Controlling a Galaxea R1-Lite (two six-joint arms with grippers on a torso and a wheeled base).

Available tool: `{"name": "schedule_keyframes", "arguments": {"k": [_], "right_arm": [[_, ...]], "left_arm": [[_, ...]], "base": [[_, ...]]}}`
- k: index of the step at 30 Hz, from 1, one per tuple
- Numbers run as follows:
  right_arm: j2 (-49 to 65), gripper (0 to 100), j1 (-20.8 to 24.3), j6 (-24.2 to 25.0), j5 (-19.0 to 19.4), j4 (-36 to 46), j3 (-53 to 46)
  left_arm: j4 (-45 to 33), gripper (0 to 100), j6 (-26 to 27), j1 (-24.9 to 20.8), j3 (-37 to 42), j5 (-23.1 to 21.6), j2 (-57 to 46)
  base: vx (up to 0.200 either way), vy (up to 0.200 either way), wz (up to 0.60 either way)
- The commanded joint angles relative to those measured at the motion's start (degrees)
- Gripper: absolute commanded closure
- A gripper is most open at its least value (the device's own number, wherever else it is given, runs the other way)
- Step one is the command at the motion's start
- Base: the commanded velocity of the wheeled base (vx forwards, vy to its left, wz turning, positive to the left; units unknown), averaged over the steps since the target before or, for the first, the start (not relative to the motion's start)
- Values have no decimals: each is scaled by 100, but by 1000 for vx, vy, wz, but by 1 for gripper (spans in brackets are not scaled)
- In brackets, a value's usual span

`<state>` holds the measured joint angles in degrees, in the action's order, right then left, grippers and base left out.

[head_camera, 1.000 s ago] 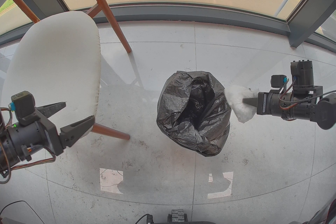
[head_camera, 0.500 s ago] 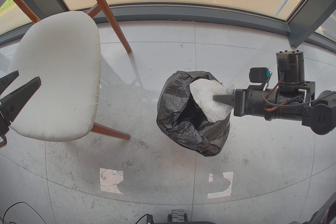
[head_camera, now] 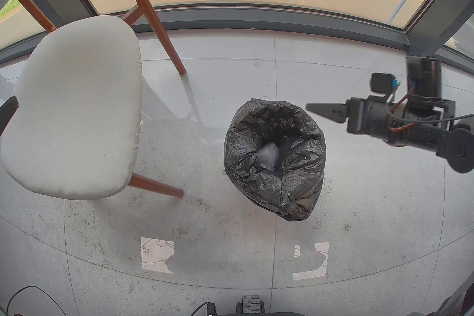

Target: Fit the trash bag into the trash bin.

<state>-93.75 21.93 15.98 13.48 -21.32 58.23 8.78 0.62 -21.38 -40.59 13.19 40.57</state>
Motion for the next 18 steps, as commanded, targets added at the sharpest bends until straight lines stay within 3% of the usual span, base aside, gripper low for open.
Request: {"name": "schedule_keyframes", "arguments": {"k": [1,6,8,10,11,12,13,14,15,16,18], "right_arm": [[2220,0,-1261,-34,-83,-56,-1156],[4708,0,-1842,-447,-171,23,-3275],[5964,0,-1868,-930,-179,32,-4400],[6958,0,-1885,-1387,-188,32,-5287],[7133,0,-1885,-1458,-188,32,-5437],[8206,0,-1956,-1765,-206,366,-5823],[8988,0,-2017,-1800,-267,1341,-5823],[9076,0,-2052,-1844,-267,1517,-5823],[9375,0,-2193,-1475,-1085,3117,-5261],[9287,0,-2176,-1387,-1410,2914,-5349],[9269,0,-2184,-1343,-1665,2589,-5621]], "left_arm": [[-517,0,8,-50,1010,861,-1754],[-1924,0,17,99,2100,1028,-3829],[-2425,0,-168,231,2390,1485,-4057],[-2389,0,-581,231,2460,2047,-4057],[-2389,0,-660,231,2477,2118,-4057],[-2416,0,-950,231,2688,2205,-4057],[-2425,0,-1038,231,2943,2223,-4057],[-2425,0,-1047,231,2978,2232,-4057],[-2284,0,-950,222,3374,2153,-4057],[-2249,0,-862,222,3365,2038,-4057],[-2240,0,-748,222,3365,1810,-4057]], "base": [[0,0,0],[0,0,0],[0,0,0],[0,0,0],[0,0,0],[0,0,0],[0,0,0],[0,0,0],[0,0,0],[0,0,0],[0,0,0]]}}
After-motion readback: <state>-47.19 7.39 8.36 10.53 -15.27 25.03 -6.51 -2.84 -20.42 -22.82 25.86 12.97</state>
